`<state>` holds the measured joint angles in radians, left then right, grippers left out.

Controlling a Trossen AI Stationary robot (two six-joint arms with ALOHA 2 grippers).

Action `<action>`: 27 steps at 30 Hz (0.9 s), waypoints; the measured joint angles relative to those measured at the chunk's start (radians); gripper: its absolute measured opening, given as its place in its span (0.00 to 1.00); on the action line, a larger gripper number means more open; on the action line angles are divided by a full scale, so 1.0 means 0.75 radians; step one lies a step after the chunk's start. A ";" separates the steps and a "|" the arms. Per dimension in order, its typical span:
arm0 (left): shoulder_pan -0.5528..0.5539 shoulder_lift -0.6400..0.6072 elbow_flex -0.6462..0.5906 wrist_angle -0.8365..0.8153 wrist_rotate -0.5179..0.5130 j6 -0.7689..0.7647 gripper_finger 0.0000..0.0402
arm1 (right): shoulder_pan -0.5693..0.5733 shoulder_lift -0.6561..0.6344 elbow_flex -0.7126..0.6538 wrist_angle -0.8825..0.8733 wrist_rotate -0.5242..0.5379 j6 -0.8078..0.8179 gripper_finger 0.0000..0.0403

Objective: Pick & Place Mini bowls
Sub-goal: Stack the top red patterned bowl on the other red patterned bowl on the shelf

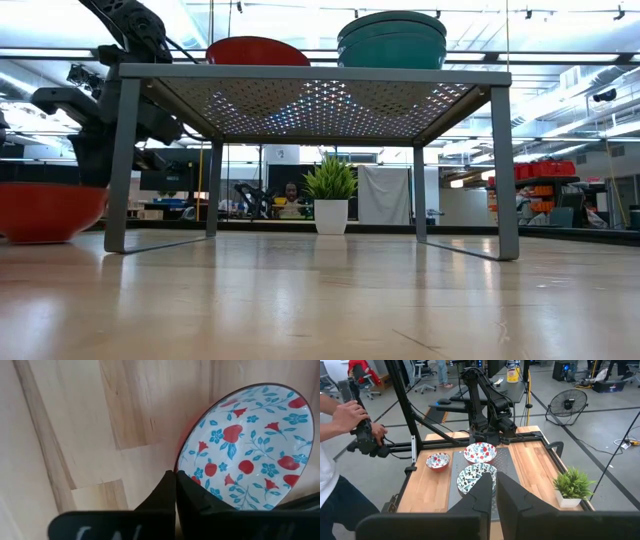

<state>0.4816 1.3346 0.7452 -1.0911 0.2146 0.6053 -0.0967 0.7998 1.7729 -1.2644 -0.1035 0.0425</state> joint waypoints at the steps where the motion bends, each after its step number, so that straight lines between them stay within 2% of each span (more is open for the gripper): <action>1: 0.000 0.001 0.001 -0.007 0.000 0.000 0.00 | 0.000 0.000 0.000 -0.001 0.000 0.000 0.07; 9: 0.000 -0.001 0.006 -0.046 0.021 -0.001 0.00 | 0.000 0.000 0.000 0.000 0.000 0.000 0.07; 27: 0.052 -0.001 0.161 -0.111 0.034 0.011 0.00 | 0.000 0.000 0.000 0.000 0.000 0.000 0.07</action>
<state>0.5209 1.3338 0.8661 -1.1743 0.2404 0.6132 -0.0967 0.7998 1.7728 -1.2645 -0.1033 0.0425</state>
